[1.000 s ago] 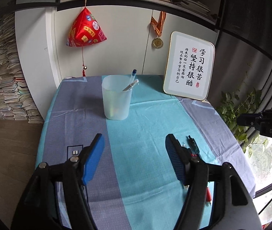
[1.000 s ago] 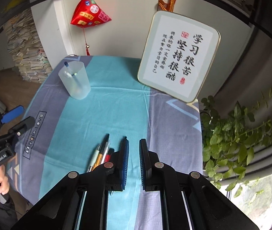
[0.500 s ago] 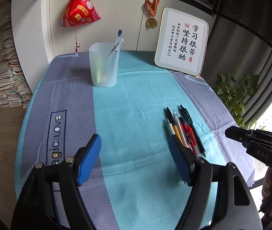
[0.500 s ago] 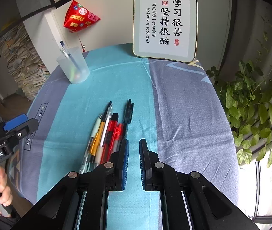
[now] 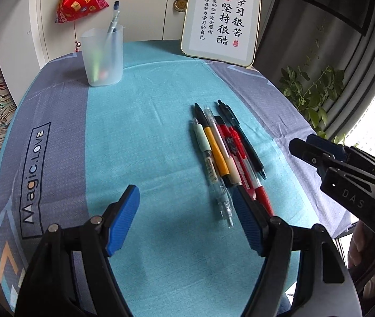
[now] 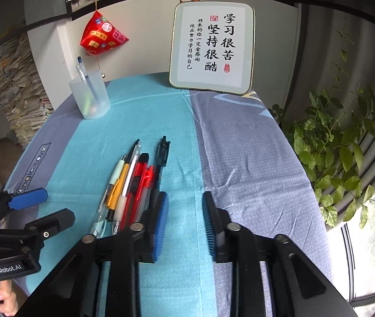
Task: Organize stationery
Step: 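Move the left tool to the green-capped clear pen and close on it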
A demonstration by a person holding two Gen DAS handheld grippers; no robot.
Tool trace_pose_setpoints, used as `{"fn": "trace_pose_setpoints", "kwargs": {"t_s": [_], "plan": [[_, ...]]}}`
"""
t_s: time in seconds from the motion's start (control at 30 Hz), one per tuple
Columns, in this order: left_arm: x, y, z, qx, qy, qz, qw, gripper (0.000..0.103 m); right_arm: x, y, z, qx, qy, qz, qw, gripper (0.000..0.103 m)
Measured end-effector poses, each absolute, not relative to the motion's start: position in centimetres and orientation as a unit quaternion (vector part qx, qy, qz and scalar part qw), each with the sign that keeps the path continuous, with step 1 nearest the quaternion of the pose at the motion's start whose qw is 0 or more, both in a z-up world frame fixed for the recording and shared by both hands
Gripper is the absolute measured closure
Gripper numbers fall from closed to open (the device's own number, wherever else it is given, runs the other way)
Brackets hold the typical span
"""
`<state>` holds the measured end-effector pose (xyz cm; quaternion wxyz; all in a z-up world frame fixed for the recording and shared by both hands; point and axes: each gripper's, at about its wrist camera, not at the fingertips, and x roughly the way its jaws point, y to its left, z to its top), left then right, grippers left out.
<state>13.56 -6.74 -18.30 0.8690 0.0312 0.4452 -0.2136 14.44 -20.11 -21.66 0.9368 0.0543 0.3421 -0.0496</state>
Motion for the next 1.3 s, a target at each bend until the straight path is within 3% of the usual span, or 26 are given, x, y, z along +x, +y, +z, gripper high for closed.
{"fn": "trace_pose_setpoints", "kwargs": {"t_s": [0.03,0.1,0.53,0.8,0.87,1.3], "plan": [[13.4,-7.1,-18.4,0.039,0.444,-0.212,0.869,0.031,14.2,-20.1,-21.5,0.053,0.332,-0.053,0.940,0.045],[13.2,-7.6,-18.8,0.048,0.445,-0.214,0.868,0.031,13.8,-20.1,-21.2,0.050,0.319,-0.055,0.945,0.039],[13.0,-9.5,-21.1,0.077,0.461,-0.209,0.859,0.030,13.2,-22.0,-22.1,0.087,0.333,-0.063,0.937,0.035],[13.4,-10.2,-21.6,0.100,0.453,-0.190,0.865,0.015,12.9,-22.9,-22.8,0.115,0.338,-0.062,0.932,0.035],[14.0,-10.1,-21.7,0.103,0.453,-0.173,0.868,0.003,12.9,-22.9,-23.0,0.118,0.340,-0.062,0.931,0.035],[14.5,-7.1,-21.6,0.099,0.459,-0.150,0.870,0.000,13.0,-24.0,-24.3,0.163,0.354,-0.050,0.919,0.035]]}}
